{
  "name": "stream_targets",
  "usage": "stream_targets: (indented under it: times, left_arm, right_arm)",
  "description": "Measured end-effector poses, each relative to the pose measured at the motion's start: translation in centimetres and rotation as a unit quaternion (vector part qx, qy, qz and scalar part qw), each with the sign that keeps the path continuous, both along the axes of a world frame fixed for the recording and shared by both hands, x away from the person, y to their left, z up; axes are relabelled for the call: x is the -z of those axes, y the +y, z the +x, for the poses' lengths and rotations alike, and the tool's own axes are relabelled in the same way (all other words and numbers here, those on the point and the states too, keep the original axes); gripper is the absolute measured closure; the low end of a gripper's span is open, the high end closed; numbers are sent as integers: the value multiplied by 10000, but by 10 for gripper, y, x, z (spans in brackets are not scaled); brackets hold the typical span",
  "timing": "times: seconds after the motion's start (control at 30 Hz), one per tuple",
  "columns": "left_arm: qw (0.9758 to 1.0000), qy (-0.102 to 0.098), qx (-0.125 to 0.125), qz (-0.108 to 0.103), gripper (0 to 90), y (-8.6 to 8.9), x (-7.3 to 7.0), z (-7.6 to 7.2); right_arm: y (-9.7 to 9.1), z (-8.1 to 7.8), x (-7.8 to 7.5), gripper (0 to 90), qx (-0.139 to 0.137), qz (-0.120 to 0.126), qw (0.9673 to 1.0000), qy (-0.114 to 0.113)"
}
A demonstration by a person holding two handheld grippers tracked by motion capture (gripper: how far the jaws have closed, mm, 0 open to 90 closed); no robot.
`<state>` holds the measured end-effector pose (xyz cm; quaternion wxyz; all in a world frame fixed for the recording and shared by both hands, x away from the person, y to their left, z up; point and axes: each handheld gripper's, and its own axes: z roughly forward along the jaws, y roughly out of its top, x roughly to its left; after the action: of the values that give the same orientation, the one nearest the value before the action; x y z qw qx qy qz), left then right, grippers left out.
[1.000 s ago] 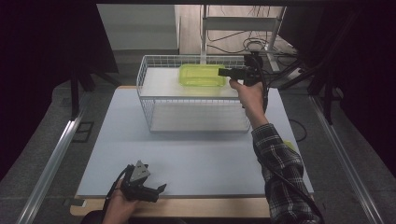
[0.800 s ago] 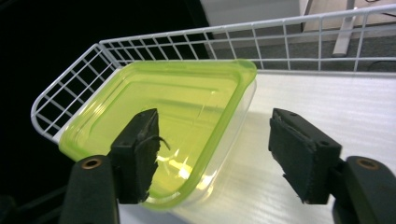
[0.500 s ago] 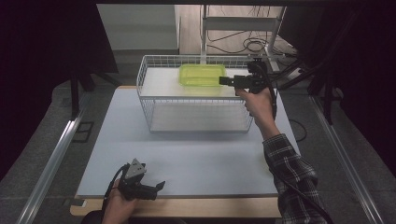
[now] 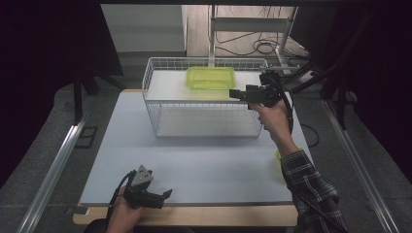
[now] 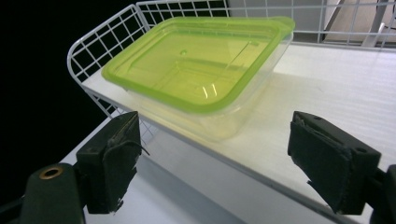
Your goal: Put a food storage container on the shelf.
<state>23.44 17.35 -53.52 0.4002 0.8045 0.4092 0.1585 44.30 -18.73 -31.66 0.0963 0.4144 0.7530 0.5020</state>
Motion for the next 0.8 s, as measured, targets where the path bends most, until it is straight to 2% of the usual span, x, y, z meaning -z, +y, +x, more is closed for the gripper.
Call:
stream_targets:
  times: [0.07,0.47,0.6,0.63,0.8]
  left_arm:
    - [10000,-48,30,-4,0,-1,0,0]
    - [10000,32,37,32,2,-2,0,0]
    - [10000,20,27,34,2,-3,-1,-1]
    - [10000,9,25,33,3,-3,-1,-1]
    - [10000,1,22,38,4,-3,-1,-1]
  right_arm:
    - [-1,-3,2,164,-33,-29,10000,-17]
    - [-2,-23,19,115,-341,-236,9991,-110]
    - [-1,-32,26,94,-490,-344,9981,-167]
    - [-1,-36,30,91,-551,-429,9973,-240]
    - [0,-45,36,79,-661,-515,9960,-308]
